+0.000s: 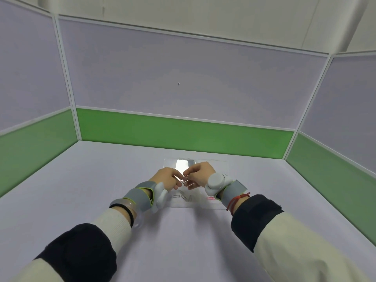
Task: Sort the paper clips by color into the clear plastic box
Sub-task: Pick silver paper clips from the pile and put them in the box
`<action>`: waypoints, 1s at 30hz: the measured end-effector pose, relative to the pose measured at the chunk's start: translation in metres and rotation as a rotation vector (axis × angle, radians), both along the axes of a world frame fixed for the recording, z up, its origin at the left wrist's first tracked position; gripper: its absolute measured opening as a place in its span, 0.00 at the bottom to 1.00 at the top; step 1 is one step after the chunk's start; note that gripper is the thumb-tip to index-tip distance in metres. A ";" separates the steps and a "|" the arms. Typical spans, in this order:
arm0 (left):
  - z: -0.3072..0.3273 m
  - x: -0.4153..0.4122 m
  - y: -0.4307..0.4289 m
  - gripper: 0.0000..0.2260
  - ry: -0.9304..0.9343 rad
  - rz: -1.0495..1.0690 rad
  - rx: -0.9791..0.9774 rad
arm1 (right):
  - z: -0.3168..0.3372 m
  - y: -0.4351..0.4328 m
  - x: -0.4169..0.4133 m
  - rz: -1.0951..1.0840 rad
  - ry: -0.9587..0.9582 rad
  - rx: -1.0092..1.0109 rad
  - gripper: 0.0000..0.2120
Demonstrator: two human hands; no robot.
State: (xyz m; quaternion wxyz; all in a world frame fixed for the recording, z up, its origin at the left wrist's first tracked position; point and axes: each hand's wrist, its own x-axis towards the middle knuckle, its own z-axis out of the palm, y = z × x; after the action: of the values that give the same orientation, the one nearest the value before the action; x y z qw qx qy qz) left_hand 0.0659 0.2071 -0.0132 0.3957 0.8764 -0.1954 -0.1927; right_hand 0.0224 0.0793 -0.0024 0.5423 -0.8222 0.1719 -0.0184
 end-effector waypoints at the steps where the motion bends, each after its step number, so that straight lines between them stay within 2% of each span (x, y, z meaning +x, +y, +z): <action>1: 0.000 0.000 -0.001 0.20 -0.003 -0.007 0.002 | 0.000 0.000 -0.001 0.006 -0.009 0.006 0.10; 5: -0.001 -0.001 0.001 0.22 -0.032 -0.025 -0.027 | 0.001 0.001 -0.004 0.044 -0.020 0.015 0.10; 10: -0.003 0.000 0.004 0.23 -0.067 -0.010 -0.044 | 0.000 -0.003 -0.006 0.067 -0.035 -0.111 0.10; 16: 0.003 -0.002 0.001 0.26 0.041 0.057 -0.203 | 0.002 -0.014 -0.010 0.028 -0.091 -0.163 0.08; 21: 0.008 -0.007 -0.007 0.21 -0.140 0.012 -0.110 | 0.000 -0.028 -0.018 0.002 -0.116 -0.152 0.12; 26: 0.011 -0.012 -0.011 0.21 -0.204 0.026 0.011 | -0.001 -0.037 -0.025 0.009 -0.110 -0.122 0.07; 30: 0.013 -0.016 -0.018 0.19 -0.214 0.022 0.042 | 0.000 -0.048 -0.030 -0.012 -0.111 -0.128 0.09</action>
State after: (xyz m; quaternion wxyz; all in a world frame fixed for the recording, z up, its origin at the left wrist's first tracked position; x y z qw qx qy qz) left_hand 0.0504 0.1896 -0.0001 0.3562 0.9022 -0.2228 -0.0976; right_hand -0.0076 0.0314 -0.0024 0.4972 -0.8519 0.1449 -0.0779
